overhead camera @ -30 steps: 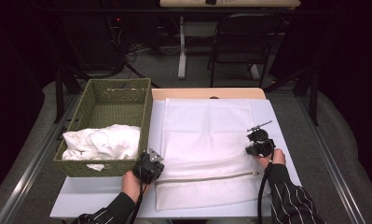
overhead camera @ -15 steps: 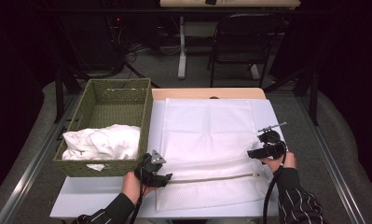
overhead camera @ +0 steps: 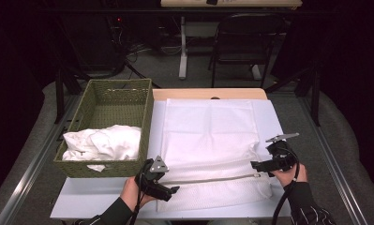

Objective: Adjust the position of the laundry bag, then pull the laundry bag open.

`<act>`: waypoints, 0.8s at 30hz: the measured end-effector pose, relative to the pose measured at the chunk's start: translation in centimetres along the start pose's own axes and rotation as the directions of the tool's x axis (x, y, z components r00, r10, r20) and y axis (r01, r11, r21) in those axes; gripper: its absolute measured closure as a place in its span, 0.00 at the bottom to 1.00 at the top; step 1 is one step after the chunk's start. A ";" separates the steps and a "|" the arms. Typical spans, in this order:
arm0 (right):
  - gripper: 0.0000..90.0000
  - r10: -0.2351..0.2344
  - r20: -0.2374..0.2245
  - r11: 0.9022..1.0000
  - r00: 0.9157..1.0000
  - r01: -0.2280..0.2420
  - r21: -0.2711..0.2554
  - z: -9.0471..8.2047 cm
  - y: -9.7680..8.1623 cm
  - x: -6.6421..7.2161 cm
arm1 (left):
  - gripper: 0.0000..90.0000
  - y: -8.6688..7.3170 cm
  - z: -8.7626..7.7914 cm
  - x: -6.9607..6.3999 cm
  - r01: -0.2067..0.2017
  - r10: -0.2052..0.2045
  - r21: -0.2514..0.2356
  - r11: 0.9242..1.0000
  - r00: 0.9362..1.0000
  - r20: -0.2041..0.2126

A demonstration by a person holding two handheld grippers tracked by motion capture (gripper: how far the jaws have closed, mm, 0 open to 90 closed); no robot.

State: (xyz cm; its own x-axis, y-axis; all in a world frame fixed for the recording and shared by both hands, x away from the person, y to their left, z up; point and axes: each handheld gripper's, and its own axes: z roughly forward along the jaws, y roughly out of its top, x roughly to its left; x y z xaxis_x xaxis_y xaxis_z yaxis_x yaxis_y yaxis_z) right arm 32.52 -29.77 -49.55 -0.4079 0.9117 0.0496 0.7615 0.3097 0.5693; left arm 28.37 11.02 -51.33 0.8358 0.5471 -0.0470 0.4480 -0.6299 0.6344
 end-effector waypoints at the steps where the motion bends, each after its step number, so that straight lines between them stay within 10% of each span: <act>1: 0.03 0.000 -0.006 1.000 1.000 0.000 -0.004 -0.2 -0.2 0.1 | 0.13 0.0 0.0 -0.1 -0.003 0.003 0.002 1.000 1.000 0.004; 8: 0.00 -0.043 -0.017 0.999 0.999 0.044 0.029 -0.7 -1.5 1.1 | 0.08 0.0 0.4 -0.6 -0.026 0.026 0.022 0.999 0.999 0.042; 17: 0.00 0.015 -0.025 1.000 1.000 -0.015 0.000 -1.8 -3.1 0.7 | 0.06 0.1 0.7 -0.8 -0.036 0.035 0.021 0.999 0.998 0.045; 24: 0.25 0.069 0.011 0.997 0.998 -0.069 -0.038 -2.1 -3.5 -0.8 | 0.05 0.1 0.8 -0.8 -0.033 0.032 0.017 0.999 0.998 0.049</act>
State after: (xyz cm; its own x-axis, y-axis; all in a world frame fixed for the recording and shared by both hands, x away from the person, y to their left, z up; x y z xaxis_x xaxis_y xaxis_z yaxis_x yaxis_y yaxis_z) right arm 29.14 -32.10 -49.83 -0.3489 0.9337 0.0799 0.7680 0.2360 0.5954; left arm 28.00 10.09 -51.91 0.8640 0.4993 -0.0643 0.4258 -0.6565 0.6226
